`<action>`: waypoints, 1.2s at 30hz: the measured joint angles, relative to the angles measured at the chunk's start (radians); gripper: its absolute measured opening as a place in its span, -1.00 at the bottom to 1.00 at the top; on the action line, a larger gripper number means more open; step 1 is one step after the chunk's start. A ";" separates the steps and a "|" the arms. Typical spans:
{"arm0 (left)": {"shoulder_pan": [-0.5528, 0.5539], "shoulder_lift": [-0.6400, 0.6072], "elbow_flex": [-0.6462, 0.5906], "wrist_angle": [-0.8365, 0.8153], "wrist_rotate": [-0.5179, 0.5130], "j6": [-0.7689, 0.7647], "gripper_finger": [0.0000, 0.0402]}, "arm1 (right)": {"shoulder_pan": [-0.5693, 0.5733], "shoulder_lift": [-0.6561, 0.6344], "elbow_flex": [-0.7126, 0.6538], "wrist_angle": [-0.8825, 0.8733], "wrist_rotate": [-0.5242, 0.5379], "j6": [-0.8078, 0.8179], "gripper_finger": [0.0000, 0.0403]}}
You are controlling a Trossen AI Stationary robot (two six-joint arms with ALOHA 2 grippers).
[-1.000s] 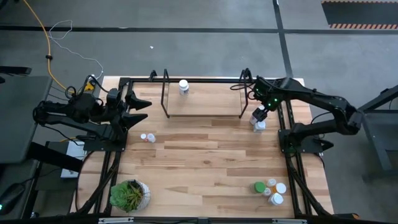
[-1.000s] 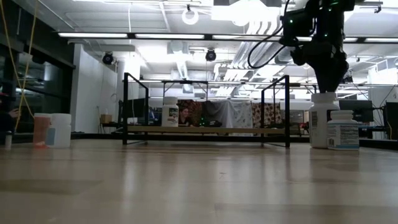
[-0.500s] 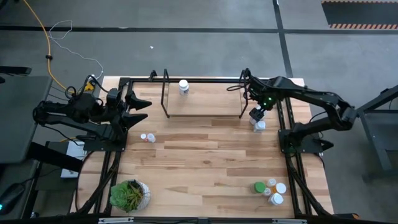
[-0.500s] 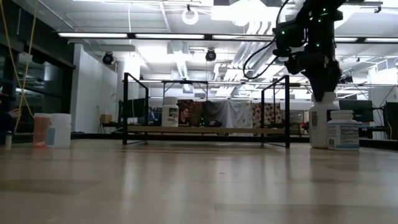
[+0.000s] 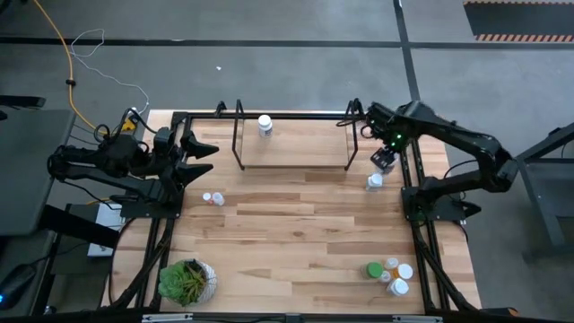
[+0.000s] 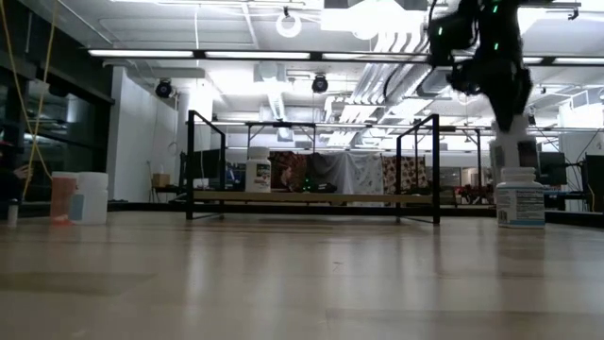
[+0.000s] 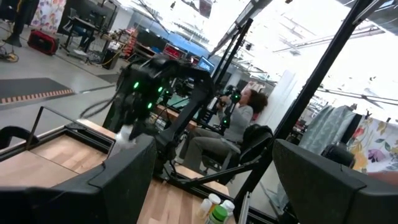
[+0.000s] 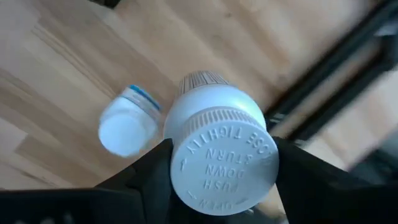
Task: Pick and place medicine bottles onto shelf by color
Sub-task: Put the white pill bottle on the shelf
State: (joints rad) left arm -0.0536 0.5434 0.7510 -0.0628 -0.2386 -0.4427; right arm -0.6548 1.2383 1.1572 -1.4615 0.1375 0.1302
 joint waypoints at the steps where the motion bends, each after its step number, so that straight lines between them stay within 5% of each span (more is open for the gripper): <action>1: 0.000 0.000 0.000 0.000 0.000 0.000 0.56 | 0.000 -0.011 0.044 -0.020 0.019 0.000 0.05; 11: 0.000 0.000 0.000 0.000 -0.004 0.000 0.56 | 0.000 0.075 0.578 -0.030 0.174 -0.015 0.05; 18: 0.000 0.000 0.000 0.000 0.000 0.000 0.56 | 0.057 0.317 0.830 0.052 0.090 -0.099 0.05; 29: 0.000 0.000 0.000 0.000 0.000 0.000 0.56 | 0.085 0.696 0.930 -0.030 0.045 -0.251 0.05; 36: 0.000 0.000 0.000 0.000 0.018 0.000 0.56 | 0.057 0.805 0.929 -0.048 0.047 -0.280 0.05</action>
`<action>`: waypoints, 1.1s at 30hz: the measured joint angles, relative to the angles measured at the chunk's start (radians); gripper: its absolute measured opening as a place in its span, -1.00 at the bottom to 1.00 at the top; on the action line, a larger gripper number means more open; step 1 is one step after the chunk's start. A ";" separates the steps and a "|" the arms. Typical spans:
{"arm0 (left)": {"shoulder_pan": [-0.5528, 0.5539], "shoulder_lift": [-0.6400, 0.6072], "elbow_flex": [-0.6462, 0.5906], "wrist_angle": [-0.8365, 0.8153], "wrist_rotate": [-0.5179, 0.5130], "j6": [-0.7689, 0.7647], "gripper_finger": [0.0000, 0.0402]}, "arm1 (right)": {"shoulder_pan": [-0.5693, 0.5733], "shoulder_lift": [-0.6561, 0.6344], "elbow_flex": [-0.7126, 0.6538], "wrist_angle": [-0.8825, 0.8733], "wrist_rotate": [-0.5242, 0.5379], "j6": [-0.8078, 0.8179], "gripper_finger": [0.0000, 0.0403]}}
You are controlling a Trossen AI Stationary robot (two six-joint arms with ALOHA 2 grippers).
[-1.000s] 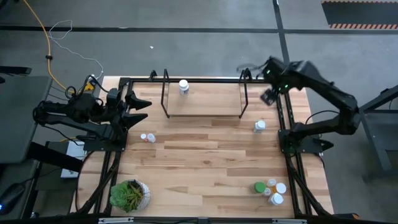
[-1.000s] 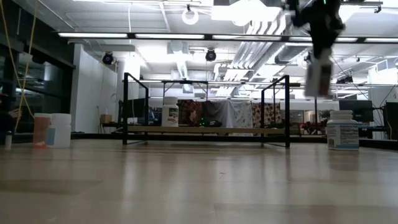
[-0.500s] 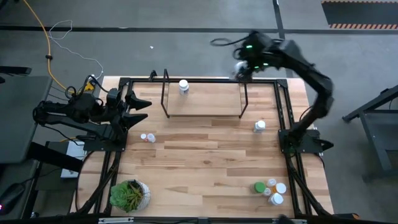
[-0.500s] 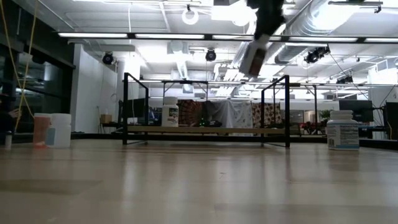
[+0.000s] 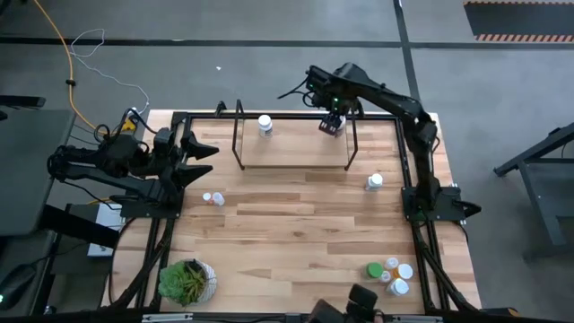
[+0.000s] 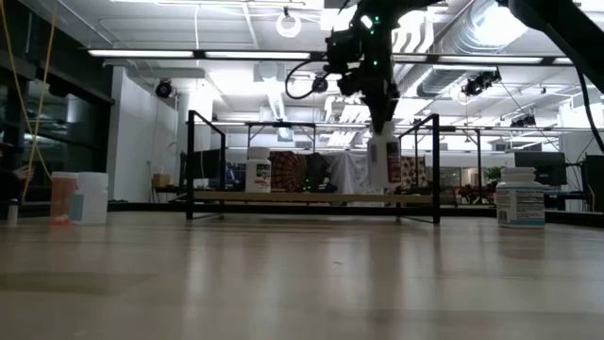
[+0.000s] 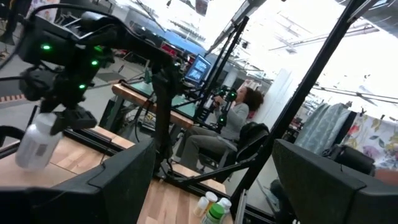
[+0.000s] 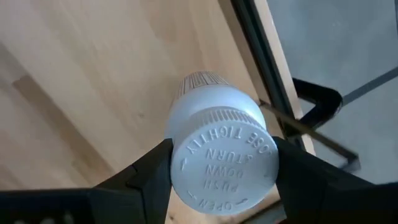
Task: Pick and place medicine bottles onto shelf by color
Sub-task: Put the white pill bottle on the shelf
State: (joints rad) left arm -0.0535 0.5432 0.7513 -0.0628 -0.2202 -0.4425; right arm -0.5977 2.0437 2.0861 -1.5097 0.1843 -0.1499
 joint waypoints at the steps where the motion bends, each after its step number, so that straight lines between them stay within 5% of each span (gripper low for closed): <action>1: 0.000 0.000 0.000 0.000 0.000 0.000 0.56 | -0.005 0.005 0.000 0.010 0.001 -0.008 0.05; 14: 0.000 0.000 0.000 0.000 0.000 0.000 0.56 | -0.080 0.013 0.000 0.012 -0.110 0.042 0.09; 20: 0.000 0.000 0.000 0.000 0.000 0.000 0.56 | -0.084 0.013 0.000 0.015 -0.110 0.064 0.40; 33: 0.000 0.000 0.000 0.000 0.000 0.000 0.56 | -0.096 -0.036 0.074 -0.007 -0.066 0.036 0.45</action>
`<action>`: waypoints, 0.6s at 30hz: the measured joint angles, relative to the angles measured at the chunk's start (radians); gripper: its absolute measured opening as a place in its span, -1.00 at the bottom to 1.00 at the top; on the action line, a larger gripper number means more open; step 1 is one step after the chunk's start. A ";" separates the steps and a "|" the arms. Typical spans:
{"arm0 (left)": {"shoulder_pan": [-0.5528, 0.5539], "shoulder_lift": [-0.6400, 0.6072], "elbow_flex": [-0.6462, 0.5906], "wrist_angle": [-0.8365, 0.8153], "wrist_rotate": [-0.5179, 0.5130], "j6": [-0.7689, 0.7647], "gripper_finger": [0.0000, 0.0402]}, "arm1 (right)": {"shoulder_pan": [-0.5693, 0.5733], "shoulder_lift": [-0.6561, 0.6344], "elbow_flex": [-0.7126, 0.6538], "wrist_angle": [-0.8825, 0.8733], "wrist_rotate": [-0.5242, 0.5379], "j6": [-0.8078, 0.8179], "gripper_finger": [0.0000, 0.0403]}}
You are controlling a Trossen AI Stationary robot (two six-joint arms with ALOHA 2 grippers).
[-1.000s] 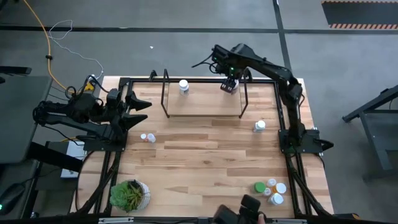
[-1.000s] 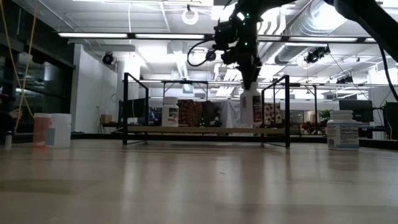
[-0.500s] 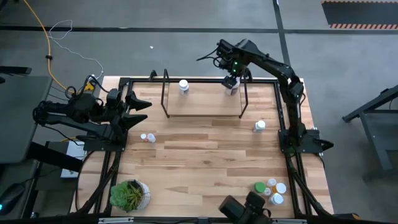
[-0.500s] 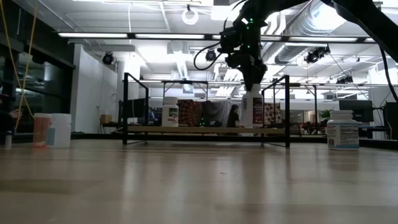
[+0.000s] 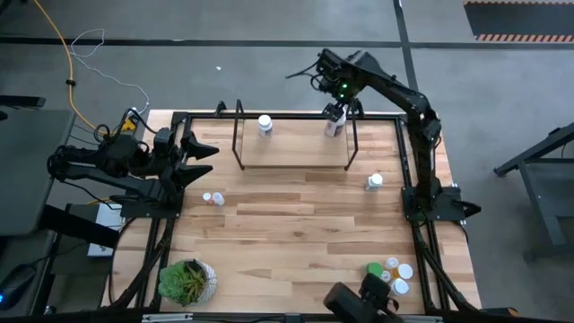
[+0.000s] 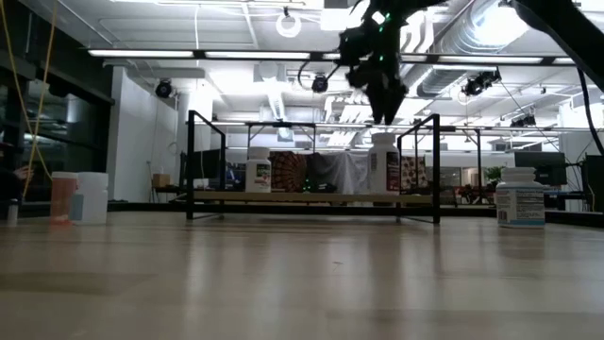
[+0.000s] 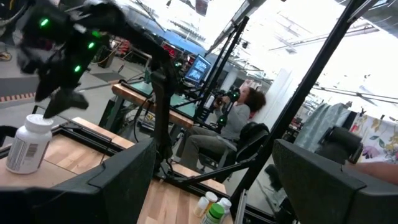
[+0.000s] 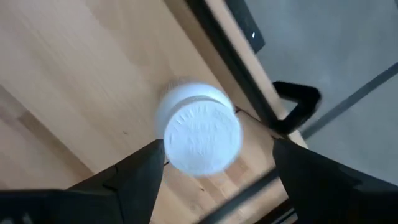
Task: Pick and place medicine bottles onto shelf by color
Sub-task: Put the white pill bottle on the shelf
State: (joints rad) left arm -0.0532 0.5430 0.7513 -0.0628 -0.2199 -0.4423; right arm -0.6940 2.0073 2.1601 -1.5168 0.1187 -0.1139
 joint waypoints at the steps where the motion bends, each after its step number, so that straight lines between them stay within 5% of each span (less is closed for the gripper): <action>1: 0.000 0.000 0.000 0.000 0.000 0.000 0.56 | -0.002 -0.022 0.001 -0.001 -0.017 0.000 0.45; 7: 0.000 0.000 0.000 0.000 -0.002 0.000 0.56 | 0.011 -0.235 -0.121 0.082 -0.182 0.029 0.45; 18: 0.000 0.000 0.000 0.000 -0.045 0.052 0.56 | 0.202 -0.879 -0.732 0.362 -0.248 0.331 0.46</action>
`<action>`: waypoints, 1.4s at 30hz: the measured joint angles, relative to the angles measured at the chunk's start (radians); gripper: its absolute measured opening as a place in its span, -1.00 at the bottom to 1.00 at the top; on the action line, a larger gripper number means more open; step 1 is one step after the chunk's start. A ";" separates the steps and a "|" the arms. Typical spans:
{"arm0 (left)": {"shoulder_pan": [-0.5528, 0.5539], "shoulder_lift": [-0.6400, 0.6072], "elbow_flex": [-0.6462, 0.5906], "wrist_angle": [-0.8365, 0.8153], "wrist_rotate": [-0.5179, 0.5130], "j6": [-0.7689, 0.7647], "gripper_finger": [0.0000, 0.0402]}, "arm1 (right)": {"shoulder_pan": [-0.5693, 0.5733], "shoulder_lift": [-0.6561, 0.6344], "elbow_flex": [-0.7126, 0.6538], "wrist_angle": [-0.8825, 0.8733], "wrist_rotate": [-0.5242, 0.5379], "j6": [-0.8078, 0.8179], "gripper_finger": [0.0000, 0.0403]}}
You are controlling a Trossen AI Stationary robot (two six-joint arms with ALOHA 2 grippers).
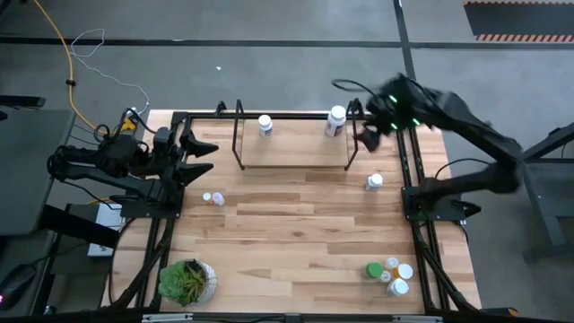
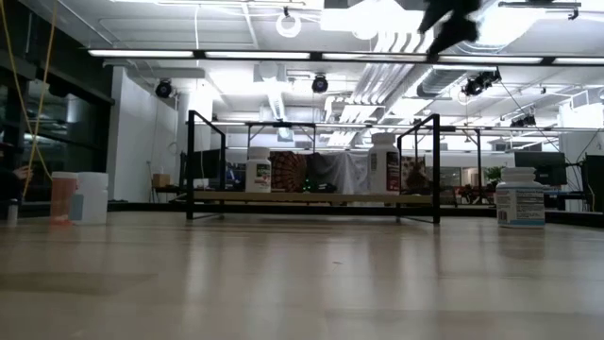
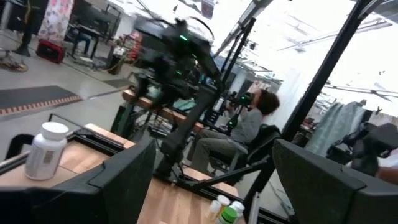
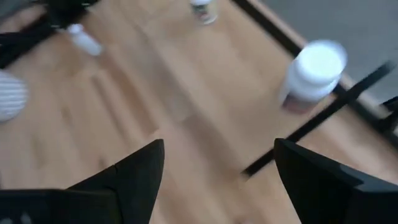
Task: Pick and place medicine bottles onto shelf by color
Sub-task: Put the white pill bottle on the shelf
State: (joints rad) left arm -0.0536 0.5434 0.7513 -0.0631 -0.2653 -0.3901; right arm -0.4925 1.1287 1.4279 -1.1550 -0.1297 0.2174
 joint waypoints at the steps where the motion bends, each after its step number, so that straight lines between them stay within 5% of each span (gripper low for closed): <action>1: 0.000 0.000 0.000 0.000 -0.008 0.004 0.56 | 0.023 -0.049 -0.034 -0.001 0.000 0.029 0.46; 8: 0.000 0.000 0.000 0.000 -0.035 0.008 0.56 | 0.142 -0.253 -0.165 -0.074 0.018 0.141 0.46; 18: 0.000 0.000 0.000 0.000 -0.035 -0.002 0.56 | 0.193 -0.150 -0.304 -0.235 0.075 -0.104 0.46; 29: 0.000 0.000 0.000 0.000 -0.038 -0.002 0.56 | 0.193 -0.115 -0.601 -0.024 0.141 -0.321 0.46; 42: 0.000 0.000 0.000 0.000 -0.038 -0.001 0.56 | 0.192 -0.068 -0.678 0.104 0.185 -0.463 0.46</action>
State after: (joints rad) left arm -0.0532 0.5430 0.7513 -0.0628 -0.3031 -0.3908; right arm -0.3000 1.0603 0.7502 -1.0508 0.0555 -0.2459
